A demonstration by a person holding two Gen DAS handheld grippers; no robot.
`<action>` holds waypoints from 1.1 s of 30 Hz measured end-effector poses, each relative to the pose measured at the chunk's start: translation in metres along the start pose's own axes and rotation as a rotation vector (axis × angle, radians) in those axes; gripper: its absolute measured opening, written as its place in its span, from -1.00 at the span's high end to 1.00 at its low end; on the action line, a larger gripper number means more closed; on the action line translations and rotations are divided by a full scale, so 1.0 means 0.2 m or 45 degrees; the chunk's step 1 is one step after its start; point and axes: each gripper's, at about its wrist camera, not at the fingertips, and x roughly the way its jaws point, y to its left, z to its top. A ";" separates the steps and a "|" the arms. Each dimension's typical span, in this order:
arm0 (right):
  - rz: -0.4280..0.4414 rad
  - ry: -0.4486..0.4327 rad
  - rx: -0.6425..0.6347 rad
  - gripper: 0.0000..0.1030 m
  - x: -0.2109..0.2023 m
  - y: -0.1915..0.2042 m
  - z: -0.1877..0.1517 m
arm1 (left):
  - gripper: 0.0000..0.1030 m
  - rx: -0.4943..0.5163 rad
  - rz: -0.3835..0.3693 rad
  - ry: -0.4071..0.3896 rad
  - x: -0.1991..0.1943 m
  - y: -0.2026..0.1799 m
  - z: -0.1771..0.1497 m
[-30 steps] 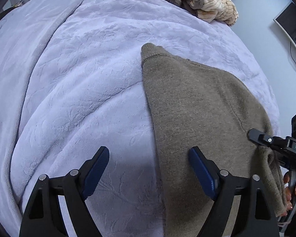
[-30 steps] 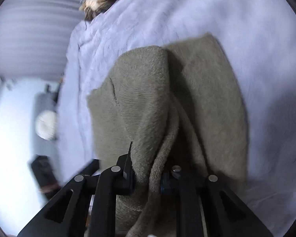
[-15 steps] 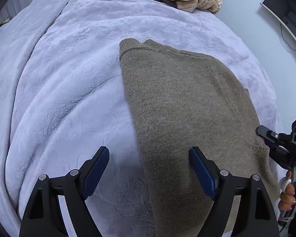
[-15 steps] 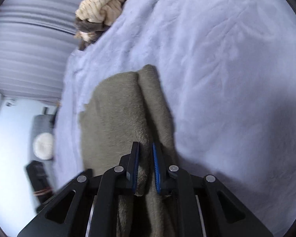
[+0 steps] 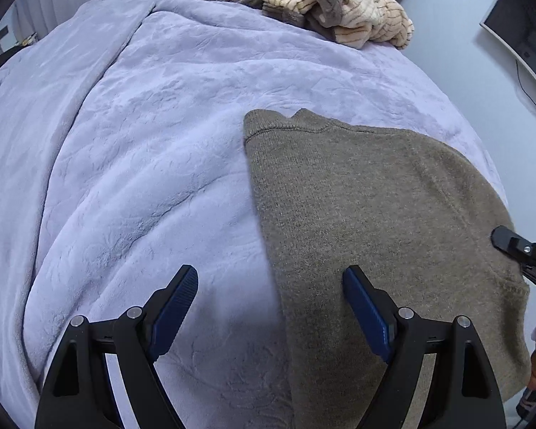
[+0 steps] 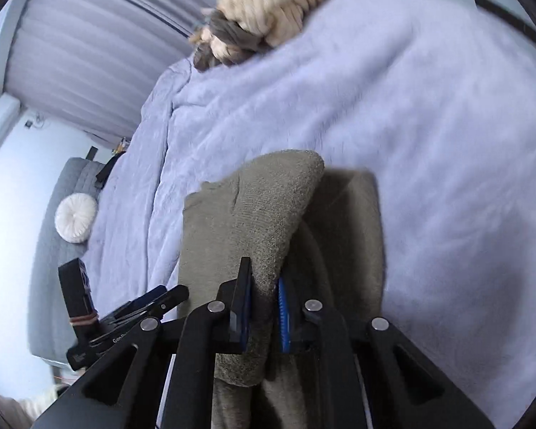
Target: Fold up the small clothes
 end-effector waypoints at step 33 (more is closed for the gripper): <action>-0.157 0.303 0.035 0.56 -0.08 0.04 -0.43 | -0.91 -0.010 0.043 0.346 0.02 0.00 -0.48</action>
